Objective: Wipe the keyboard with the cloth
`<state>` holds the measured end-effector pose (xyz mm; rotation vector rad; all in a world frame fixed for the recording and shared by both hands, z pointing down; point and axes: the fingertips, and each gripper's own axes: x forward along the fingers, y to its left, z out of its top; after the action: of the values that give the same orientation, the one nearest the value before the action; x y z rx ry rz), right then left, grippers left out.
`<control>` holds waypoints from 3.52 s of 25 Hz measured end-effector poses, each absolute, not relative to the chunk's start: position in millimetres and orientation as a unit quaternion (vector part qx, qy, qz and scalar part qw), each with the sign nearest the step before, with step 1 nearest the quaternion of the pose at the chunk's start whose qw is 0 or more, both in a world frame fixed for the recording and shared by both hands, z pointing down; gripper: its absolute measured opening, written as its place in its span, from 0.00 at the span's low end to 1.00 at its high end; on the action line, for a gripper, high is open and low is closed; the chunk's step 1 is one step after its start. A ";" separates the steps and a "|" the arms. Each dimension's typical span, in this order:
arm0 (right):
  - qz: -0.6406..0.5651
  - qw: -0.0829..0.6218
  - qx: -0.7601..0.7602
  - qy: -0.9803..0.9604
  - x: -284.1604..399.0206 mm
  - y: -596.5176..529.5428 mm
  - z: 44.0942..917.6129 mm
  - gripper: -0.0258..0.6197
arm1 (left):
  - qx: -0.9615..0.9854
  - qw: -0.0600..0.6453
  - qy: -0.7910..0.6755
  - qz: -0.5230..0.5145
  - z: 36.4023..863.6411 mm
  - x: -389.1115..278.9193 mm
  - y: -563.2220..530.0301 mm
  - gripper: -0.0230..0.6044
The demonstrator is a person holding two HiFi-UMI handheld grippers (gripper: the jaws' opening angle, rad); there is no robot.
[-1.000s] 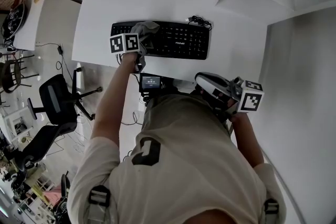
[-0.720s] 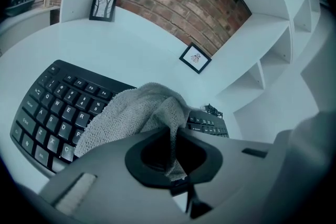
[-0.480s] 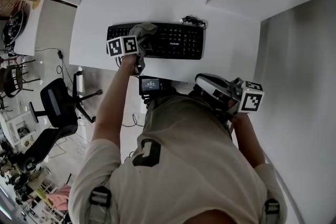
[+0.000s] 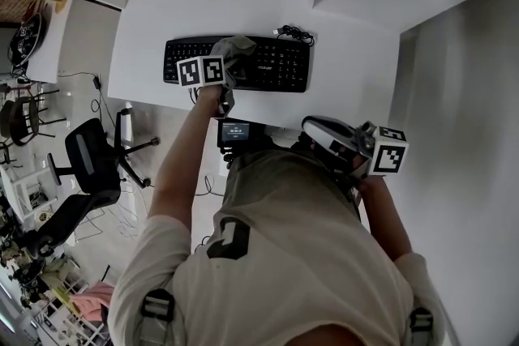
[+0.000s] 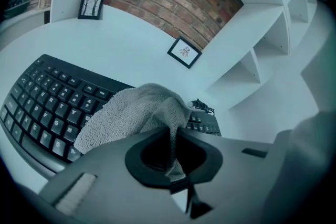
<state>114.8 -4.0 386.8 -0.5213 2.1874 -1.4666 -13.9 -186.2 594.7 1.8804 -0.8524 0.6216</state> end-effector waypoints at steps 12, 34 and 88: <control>-0.531 0.233 -0.201 0.789 131.2 7.2 386.6 0.05 | 0.782 0.469 -0.310 0.268 595.5 45.7 -165.9 0.05; -0.526 0.247 -0.224 0.782 150.5 16.1 392.8 0.05 | 0.806 0.463 -0.227 0.291 598.4 137.7 -134.6 0.05; -0.554 0.140 -0.216 0.791 10.4 -37.0 411.0 0.05 | 0.756 0.378 -0.423 0.326 598.0 -212.8 -305.8 0.05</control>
<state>10.4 -37.0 411.0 -0.6254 2.2859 -1.6016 -212.8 -305.8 598.0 1.9332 -1.0821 0.8340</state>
